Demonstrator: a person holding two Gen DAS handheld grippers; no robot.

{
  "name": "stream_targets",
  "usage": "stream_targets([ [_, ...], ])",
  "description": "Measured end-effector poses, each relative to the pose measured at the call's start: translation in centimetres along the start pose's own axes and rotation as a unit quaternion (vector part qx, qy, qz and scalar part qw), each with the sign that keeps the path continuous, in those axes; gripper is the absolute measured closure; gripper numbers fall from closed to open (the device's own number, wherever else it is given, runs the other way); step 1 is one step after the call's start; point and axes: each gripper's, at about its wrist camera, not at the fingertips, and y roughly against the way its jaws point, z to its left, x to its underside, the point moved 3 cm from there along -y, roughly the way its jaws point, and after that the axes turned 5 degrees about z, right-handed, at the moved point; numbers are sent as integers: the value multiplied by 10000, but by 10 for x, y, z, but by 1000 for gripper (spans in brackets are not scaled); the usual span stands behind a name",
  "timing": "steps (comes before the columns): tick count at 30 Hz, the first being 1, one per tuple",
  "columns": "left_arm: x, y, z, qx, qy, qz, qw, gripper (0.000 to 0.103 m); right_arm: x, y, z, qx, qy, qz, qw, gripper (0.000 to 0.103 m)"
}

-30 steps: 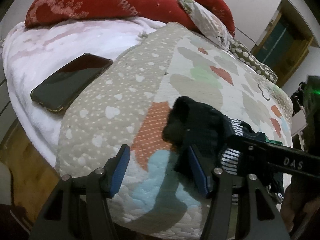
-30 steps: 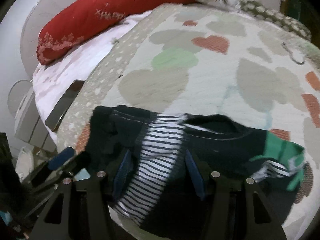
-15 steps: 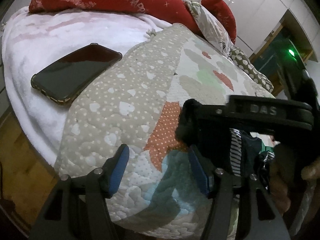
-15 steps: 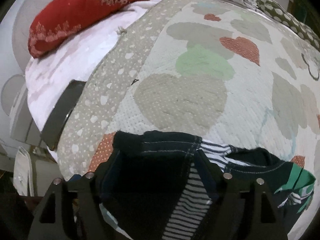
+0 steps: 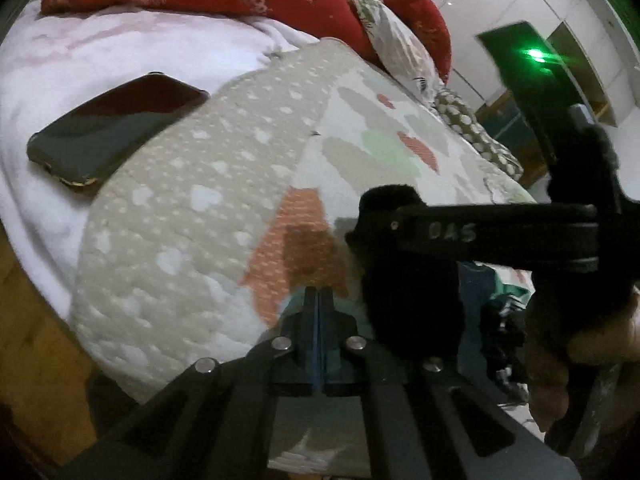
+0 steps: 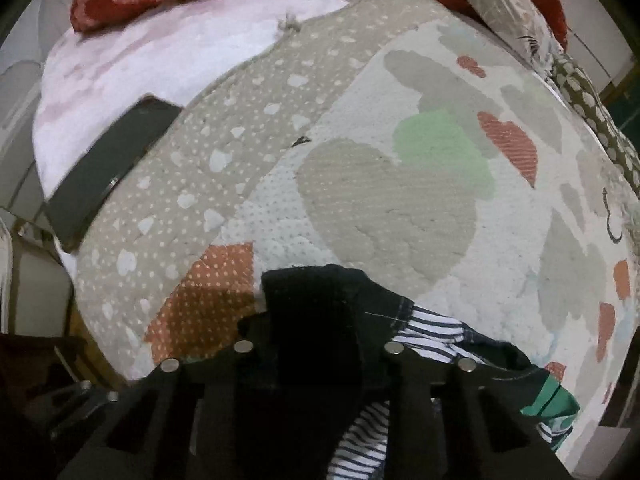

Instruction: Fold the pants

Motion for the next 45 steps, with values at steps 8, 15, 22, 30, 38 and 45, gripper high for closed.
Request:
stream_targets([
  [8,0,11,-51,238,-399,-1,9989,103,21,44,-38,-599,-621,-589,9945,76],
  [15,5,15,-106,465,-834,-127,9953,69,65,78,-106,-1094,-1380,-1095,9783,76],
  [22,38,9,-175,441,-2155,-453,9745,12,104,76,-171,-1678,-2214,-1195,9532,76],
  [30,51,-33,-217,-55,-2793,308,9597,98,119,77,-190,-2204,-2379,-1374,9359,76],
  [38,66,-38,-257,199,-3004,522,9522,98,160,82,-239,-2498,-2880,-1739,9080,76],
  [45,89,-63,-265,89,-3117,1203,9425,87,206,48,-283,-2323,-3660,-1710,8848,54],
])
